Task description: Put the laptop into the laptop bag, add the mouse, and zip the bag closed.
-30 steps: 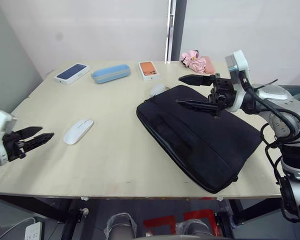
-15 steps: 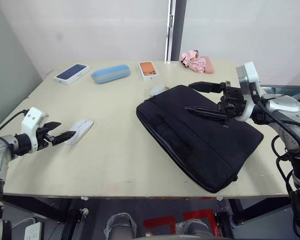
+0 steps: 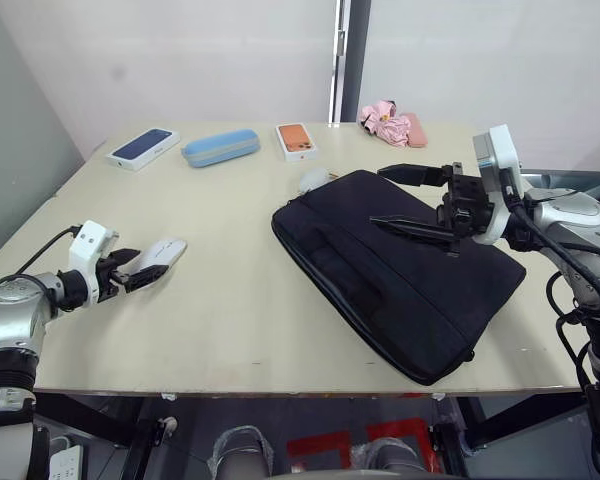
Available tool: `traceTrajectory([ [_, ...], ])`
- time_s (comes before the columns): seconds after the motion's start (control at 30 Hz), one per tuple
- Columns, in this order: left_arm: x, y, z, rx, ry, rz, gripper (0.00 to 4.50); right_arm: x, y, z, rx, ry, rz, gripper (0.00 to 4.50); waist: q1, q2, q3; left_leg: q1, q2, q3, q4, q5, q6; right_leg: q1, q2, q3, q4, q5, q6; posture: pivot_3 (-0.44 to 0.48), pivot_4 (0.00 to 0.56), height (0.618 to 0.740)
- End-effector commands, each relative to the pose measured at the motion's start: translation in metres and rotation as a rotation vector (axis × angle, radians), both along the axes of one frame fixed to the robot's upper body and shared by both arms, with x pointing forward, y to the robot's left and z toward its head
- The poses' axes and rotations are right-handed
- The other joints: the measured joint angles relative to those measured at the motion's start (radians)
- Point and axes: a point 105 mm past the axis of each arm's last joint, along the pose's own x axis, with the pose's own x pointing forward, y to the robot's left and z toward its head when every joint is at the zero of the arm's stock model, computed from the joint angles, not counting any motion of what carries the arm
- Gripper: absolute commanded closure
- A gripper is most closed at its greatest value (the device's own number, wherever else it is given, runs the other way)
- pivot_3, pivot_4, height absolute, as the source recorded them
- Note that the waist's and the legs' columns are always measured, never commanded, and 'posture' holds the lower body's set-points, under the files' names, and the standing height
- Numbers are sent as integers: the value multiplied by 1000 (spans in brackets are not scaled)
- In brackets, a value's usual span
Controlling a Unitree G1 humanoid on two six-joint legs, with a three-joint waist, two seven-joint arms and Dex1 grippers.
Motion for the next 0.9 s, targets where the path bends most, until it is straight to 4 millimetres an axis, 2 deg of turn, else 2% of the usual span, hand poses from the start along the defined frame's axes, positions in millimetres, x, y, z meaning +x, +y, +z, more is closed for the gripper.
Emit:
traceTrajectory([
  [0.03, 5, -1, 8, 28, -50, -10, 46, -6, 1, 10, 1, -56, 3, 128, 0, 0, 0, 0, 0, 0, 0, 0, 0, 0, 0, 0, 0, 0, 0, 0, 150, 740],
  [0.27, 6, 0, -7, 68, -19, -7, 46, -6, 2, 8, -3, -50, 1, 128, 1, 0, 0, 0, 0, 0, 0, 0, 0, 0, 0, 0, 0, 0, 0, 0, 150, 740],
  [0.43, 8, -1, -8, 61, -22, -9, 46, -4, 4, 9, 1, -52, -2, 128, 1, 0, 0, 0, 0, 0, 0, 0, 0, 0, 0, 0, 0, 0, 0, 0, 150, 740],
  [0.53, 8, 1, -6, 60, -28, -6, 835, -4, 4, 8, 4, -53, -4, 128, 1, 0, 0, 0, 0, 0, 0, 0, 0, 0, 0, 0, 0, 0, 0, 0, 150, 740],
  [0.57, 7, 2, -4, 58, -28, -5, 874, -3, 4, 8, 4, -53, -9, 128, 1, 0, 0, 0, 0, 0, 0, 0, 0, 0, 0, 0, 0, 0, 0, 0, 150, 740],
  [0.6, 7, 3, -4, 57, -27, -5, 1529, -3, 4, 8, 5, -53, -13, 128, 1, 0, 0, 0, 0, 0, 0, 0, 0, 0, 0, 0, 0, 0, 0, 0, 150, 740],
  [0.8, 0, 3, 4, 42, -33, -29, 1621, -2, 5, 7, 8, -39, -17, 128, 0, 0, 0, 0, 0, 0, 0, 0, 0, 0, 0, 0, 0, 0, 0, 0, 150, 740],
  [0.9, -5, -3, 24, 28, -89, -81, 1621, -2, 7, 5, -2, -38, -21, 128, 0, 0, 0, 0, 0, 0, 0, 0, 0, 0, 0, 0, 0, 0, 0, 0, 150, 740],
])
